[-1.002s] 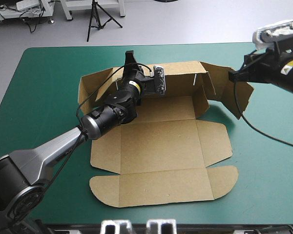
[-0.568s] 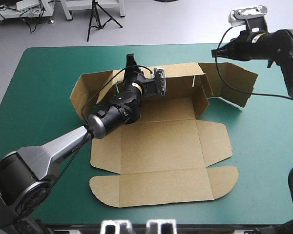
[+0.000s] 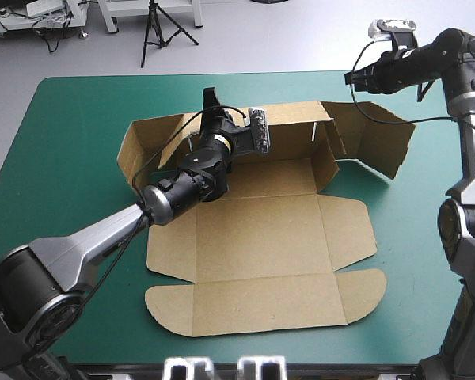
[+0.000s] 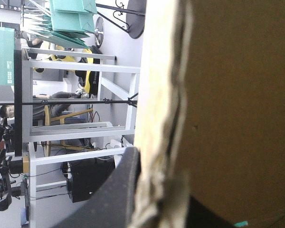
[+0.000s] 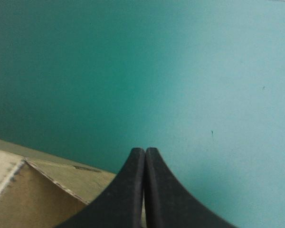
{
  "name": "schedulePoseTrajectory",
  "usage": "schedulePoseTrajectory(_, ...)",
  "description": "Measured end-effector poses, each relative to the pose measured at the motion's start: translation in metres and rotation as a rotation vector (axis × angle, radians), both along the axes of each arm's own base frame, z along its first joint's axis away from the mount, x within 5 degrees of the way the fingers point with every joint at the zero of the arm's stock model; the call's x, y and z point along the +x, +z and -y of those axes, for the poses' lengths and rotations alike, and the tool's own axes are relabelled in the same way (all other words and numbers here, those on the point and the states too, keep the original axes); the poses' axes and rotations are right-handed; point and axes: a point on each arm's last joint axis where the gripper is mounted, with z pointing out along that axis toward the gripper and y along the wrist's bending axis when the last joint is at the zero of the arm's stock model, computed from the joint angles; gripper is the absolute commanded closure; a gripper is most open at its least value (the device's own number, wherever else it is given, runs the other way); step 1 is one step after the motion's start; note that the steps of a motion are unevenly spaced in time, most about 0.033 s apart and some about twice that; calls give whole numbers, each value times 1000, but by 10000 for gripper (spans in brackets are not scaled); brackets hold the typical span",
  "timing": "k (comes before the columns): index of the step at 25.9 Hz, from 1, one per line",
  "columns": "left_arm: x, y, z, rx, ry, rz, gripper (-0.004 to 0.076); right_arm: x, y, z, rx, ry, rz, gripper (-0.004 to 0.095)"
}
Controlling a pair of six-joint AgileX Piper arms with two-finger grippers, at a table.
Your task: Fold the box
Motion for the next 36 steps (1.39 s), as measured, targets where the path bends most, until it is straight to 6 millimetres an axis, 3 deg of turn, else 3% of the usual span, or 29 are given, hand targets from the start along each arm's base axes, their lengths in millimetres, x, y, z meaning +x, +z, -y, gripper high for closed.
schedulePoseTrajectory(3, 0, 0, 0, -15, 7, -1, 732, 10, -22, -1, -8, 33, -94, 926)
schedulePoseTrajectory(15, 0, 0, 0, -121, 54, -12, 732, 1, -8, -1, 20, 6, -81, 926)
schedulePoseTrajectory(25, 0, 0, 0, -119, 54, -10, 732, -12, -33, -1, 1, 27, -189, 926)
schedulePoseTrajectory(32, 0, 0, 0, -125, 58, -11, 732, -31, -30, -2, -11, 71, -196, 926)
schedulePoseTrajectory(36, 0, 0, 0, -124, 60, -11, 732, -38, -41, -5, 31, 134, -217, 926)
